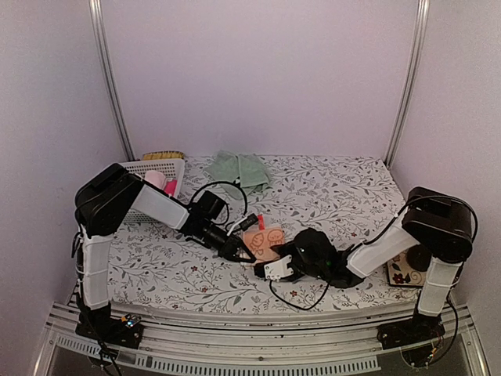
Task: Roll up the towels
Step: Roll the towel at the center of the board.
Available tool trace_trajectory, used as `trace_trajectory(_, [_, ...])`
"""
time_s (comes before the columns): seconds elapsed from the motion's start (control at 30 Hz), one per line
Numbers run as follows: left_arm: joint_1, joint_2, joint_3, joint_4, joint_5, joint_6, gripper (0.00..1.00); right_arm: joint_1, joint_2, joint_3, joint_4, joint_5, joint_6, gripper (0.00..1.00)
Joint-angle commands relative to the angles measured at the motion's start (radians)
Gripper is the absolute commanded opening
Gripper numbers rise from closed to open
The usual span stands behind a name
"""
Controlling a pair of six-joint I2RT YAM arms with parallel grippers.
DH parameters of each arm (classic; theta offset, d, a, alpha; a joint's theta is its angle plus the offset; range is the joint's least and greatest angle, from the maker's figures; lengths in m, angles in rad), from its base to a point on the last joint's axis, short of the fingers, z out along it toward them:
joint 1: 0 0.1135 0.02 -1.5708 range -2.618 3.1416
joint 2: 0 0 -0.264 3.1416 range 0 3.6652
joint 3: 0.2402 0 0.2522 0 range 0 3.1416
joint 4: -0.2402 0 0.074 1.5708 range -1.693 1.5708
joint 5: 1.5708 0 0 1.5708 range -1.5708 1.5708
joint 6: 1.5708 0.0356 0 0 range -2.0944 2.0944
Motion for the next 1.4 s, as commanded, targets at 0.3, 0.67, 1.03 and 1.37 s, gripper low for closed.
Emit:
trace_trajectory(0.3, [0.024,-0.007,-0.035,-0.036,-0.07,0.045,0.32,-0.041,0.029,0.181,-0.384,-0.069,0.181,0.23])
trace_trajectory(0.67, [0.012,-0.342,-0.31,0.191,-0.37,0.051,0.97,-0.041,0.004,0.33,-0.76,-0.247,0.322,0.2])
trace_trajectory(1.03, [-0.19,-0.583,-0.553,0.432,-0.732,0.231,0.97,-0.054,-0.006,0.372,-0.898,-0.475,0.424,0.2])
trace_trajectory(1.37, [-0.354,-0.586,-0.679,0.619,-0.954,0.397,0.94,-0.095,0.064,0.46,-1.033,-0.587,0.482,0.2])
